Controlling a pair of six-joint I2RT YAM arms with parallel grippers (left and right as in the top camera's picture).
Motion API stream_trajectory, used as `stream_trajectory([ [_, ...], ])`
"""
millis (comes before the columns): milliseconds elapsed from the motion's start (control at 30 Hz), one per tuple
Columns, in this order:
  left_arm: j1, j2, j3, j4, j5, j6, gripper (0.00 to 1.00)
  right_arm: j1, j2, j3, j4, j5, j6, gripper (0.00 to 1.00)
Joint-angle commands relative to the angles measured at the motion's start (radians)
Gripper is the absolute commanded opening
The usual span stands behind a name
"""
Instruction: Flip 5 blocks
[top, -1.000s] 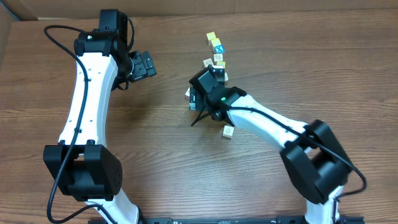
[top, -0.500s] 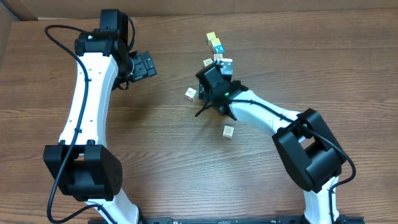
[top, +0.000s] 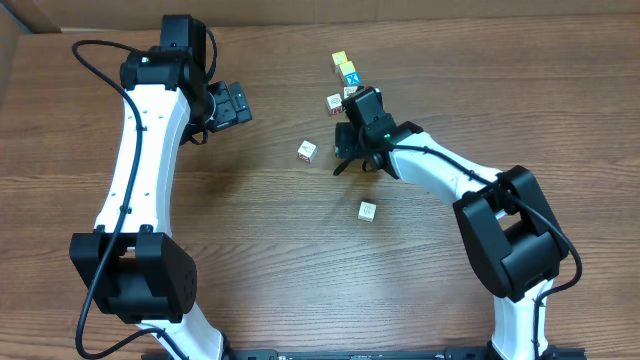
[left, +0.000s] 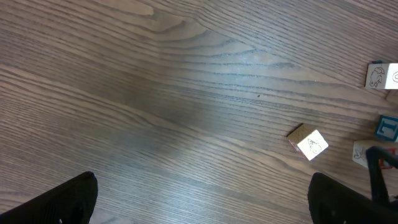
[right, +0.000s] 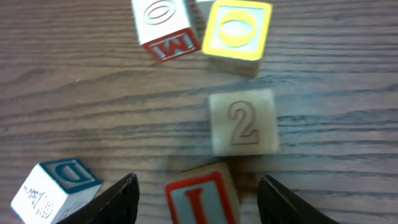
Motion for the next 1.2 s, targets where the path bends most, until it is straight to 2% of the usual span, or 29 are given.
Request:
stream_trajectory([
  [0, -0.008, 0.023, -0.003, 0.002, 0.005, -0.009, 1.0, 0.011, 0.002, 0.017, 0.001, -0.006, -0.026, 0.63],
  [300, -0.008, 0.023, -0.003, 0.002, 0.005, -0.009, 1.0, 0.014, 0.002, 0.016, 0.001, 0.04, -0.027, 0.62],
  [500, -0.008, 0.023, -0.003, 0.002, 0.005, -0.009, 1.0, 0.021, 0.018, 0.016, 0.008, 0.044, -0.101, 0.61],
  [667, -0.008, 0.023, -0.003, 0.002, 0.005, -0.009, 1.0, 0.021, 0.018, 0.016, 0.012, 0.043, -0.1, 0.56],
  [933, -0.008, 0.023, -0.003, 0.002, 0.005, -0.009, 1.0, 0.032, 0.019, -0.004, 0.015, 0.043, -0.1, 0.58],
  [1000, -0.008, 0.023, -0.003, 0.002, 0.005, -0.009, 1.0, 0.032, 0.019, -0.003, 0.022, 0.043, -0.1, 0.54],
  [1100, -0.008, 0.023, -0.003, 0.002, 0.005, -0.009, 1.0, 0.032, 0.019, 0.001, 0.037, 0.043, -0.1, 0.4],
  [1167, -0.008, 0.023, -0.003, 0.002, 0.005, -0.009, 1.0, 0.032, 0.018, 0.01, 0.031, 0.043, -0.1, 0.36],
])
